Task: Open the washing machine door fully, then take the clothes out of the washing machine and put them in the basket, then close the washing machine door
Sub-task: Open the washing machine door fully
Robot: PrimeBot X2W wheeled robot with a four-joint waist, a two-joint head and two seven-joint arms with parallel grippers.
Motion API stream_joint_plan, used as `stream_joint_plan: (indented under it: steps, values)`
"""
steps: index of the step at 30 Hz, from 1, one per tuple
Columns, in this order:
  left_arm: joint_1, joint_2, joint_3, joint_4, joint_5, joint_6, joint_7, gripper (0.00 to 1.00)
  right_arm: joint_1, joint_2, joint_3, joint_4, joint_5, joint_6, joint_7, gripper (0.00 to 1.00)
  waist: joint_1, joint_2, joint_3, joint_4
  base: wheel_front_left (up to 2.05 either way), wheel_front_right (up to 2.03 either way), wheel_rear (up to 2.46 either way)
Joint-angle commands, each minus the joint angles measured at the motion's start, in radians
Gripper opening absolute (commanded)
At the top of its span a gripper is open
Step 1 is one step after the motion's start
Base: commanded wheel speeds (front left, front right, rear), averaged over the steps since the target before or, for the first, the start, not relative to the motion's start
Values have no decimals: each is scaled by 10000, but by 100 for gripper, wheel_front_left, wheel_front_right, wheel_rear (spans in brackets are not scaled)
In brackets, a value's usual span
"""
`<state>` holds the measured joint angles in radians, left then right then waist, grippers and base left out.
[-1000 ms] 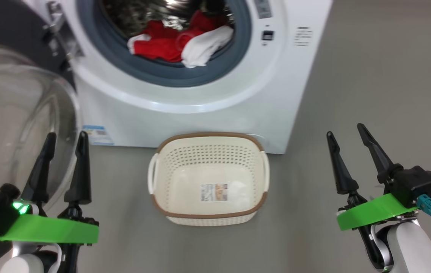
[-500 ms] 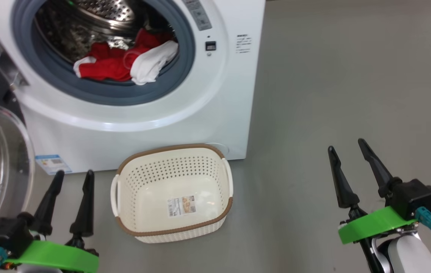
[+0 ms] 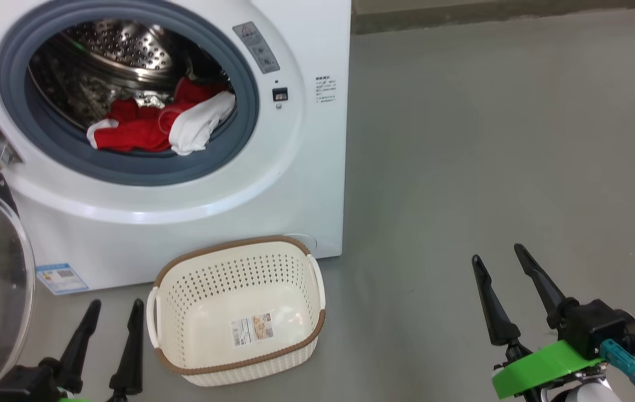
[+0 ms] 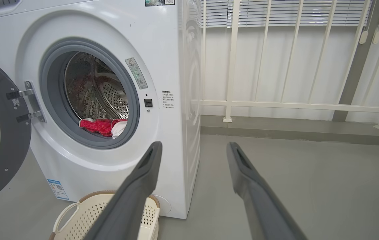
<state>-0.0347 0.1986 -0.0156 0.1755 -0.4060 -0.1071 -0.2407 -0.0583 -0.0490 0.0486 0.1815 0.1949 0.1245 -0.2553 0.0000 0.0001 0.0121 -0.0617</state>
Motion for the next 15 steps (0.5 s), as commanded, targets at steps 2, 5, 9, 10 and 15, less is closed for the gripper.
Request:
stream_joint_plan:
  steps: [2, 5, 9, 10, 15]
  values:
    - [-141, 147, 400, -165, 80, -2, -141, 100, -8, -12, 210, -328, 136, 62, -64, 100, 0, -1, -223, -118, 0, 0, 0]
    - [-72, 135, 391, -92, 97, 21, -152, 100, 121, -12, 174, -342, 92, 62, -64, 100, 0, -1, -339, -130, 0, 0, 0]
    - [1, 140, 315, 3, 111, 30, -147, 100, 189, -12, 90, -373, -26, 62, -64, 100, 0, -1, -465, -138, 0, 0, 0]
    - [17, 150, 284, 38, 136, 48, -114, 100, 202, -12, 80, -387, -40, 62, -64, 100, 0, -1, -480, -135, 0, 0, 0]
    - [79, 141, 170, 106, 163, 72, -98, 100, 350, -12, 12, -515, -92, 62, -64, 100, 0, -1, -530, -87, 0, 0, 0]
